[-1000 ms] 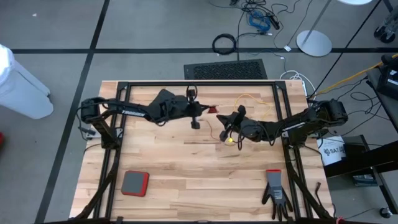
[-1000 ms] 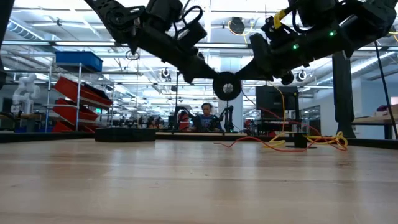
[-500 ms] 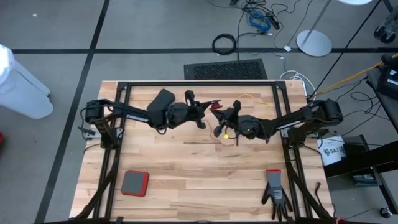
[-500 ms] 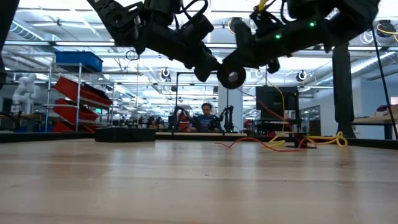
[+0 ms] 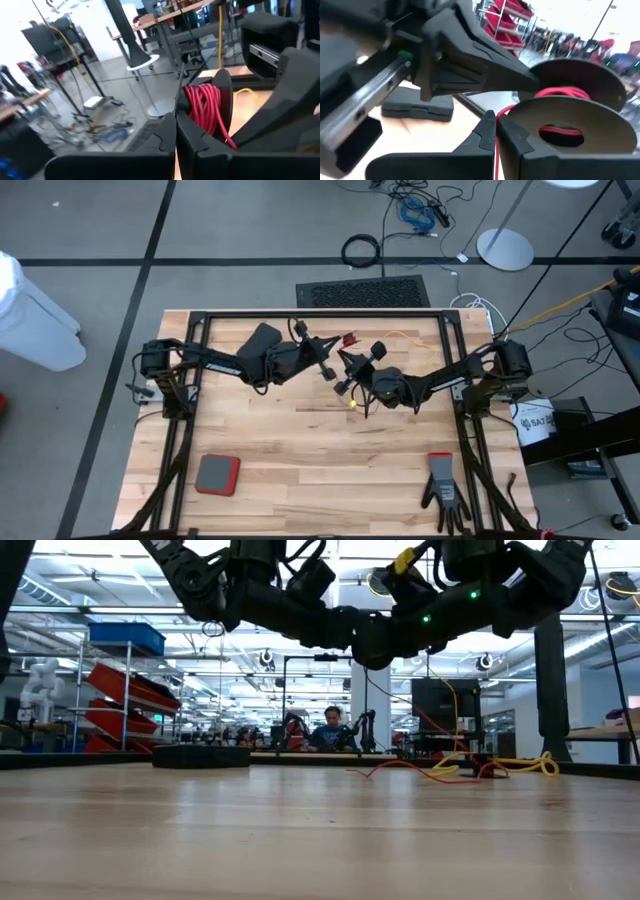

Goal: Coil cords
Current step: Coil the red wire onto the black spool

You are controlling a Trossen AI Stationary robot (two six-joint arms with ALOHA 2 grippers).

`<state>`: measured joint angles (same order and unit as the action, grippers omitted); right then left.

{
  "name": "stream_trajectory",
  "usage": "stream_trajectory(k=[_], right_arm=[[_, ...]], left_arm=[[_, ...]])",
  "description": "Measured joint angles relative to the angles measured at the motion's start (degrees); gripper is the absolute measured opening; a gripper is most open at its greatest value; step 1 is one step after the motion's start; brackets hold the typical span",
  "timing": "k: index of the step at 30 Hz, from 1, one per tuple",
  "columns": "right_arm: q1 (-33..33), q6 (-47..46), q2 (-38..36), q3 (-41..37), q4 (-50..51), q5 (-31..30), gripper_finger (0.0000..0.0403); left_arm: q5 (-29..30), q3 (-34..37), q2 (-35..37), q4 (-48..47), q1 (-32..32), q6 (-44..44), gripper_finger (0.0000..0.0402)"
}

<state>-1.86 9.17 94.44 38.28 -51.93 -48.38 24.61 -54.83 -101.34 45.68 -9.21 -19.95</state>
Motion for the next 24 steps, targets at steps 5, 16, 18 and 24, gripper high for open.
stream_trajectory(k=[5,16,18,24], right_arm=[[-0.4,6.3,2.0,-0.1,-4.7,-0.6,0.0003],[-2.2,6.8,2.1,-2.6,-2.4,1.0,0.0027],[-2.5,6.7,2.1,-3.4,-2.4,0.9,0.0027],[-3.5,4.3,2.1,-6.3,-2.5,0.8,0.0027]], left_arm=[[-5.0,0.0,0.0,0.1,-2.1,7.0,0.0],[-21.9,-0.1,0.3,0.9,-8.4,19.6,0.0],[-26.1,-0.1,0.3,0.6,-9.7,21.4,0.0],[-36.4,-0.1,0.3,0.1,-12.0,24.2,0.0]])
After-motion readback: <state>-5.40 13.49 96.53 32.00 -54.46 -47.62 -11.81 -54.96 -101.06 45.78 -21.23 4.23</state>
